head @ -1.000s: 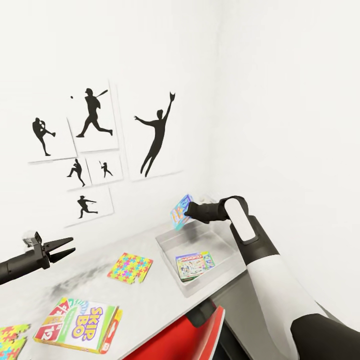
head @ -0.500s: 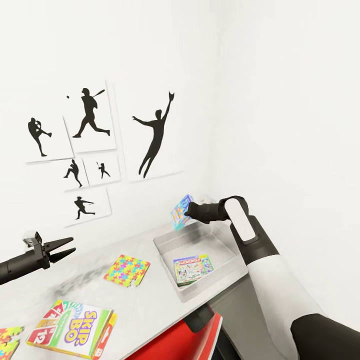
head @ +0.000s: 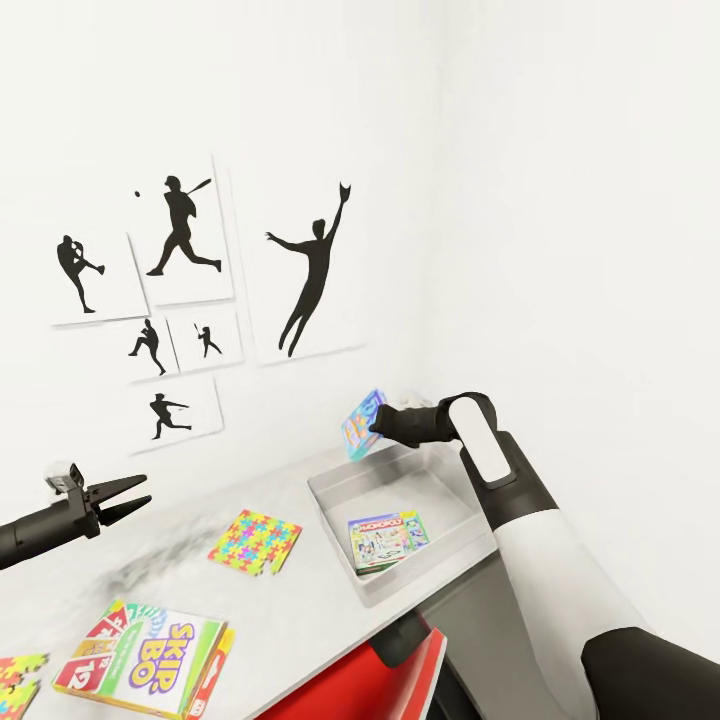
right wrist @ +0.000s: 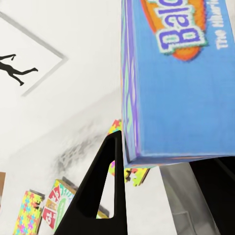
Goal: Put all the toys in the child's room - the three board games (two on the bed and one on the table), the two jigsaw puzzles on the table, and the tennis ball on the table - inside the toy box on the table in the child's room.
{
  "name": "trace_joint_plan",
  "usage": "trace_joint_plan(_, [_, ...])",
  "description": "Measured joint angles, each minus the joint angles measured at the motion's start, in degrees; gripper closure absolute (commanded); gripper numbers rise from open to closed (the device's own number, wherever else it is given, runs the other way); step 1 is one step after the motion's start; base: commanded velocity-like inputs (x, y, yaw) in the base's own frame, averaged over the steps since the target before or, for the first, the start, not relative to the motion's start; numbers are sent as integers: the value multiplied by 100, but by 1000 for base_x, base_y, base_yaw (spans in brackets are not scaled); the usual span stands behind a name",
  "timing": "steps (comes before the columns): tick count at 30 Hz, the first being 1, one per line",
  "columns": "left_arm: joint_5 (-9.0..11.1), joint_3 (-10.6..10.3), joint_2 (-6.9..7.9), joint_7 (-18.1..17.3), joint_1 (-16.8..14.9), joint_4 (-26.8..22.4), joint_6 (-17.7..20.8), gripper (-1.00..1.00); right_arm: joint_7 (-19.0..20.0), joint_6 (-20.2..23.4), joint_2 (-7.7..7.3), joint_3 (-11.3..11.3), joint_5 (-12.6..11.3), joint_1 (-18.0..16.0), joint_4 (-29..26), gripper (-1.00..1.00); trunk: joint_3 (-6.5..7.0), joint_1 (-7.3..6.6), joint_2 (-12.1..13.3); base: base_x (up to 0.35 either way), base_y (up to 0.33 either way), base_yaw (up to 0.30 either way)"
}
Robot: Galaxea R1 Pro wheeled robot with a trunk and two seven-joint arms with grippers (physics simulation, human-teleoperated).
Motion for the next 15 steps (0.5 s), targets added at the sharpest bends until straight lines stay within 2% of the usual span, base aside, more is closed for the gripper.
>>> trace_joint_plan(11, [0, 1, 6, 0, 0, -3, 0, -100, 10, 0, -15, -8, -9, 25, 20, 100, 0, 0, 0, 1, 35, 0])
trace_joint_plan(15, [-1, 2, 2, 0, 0, -4, 0, -100, 13, -1, -19, -8, -13, 26, 21, 100, 0, -1, 0, 82, 54, 0])
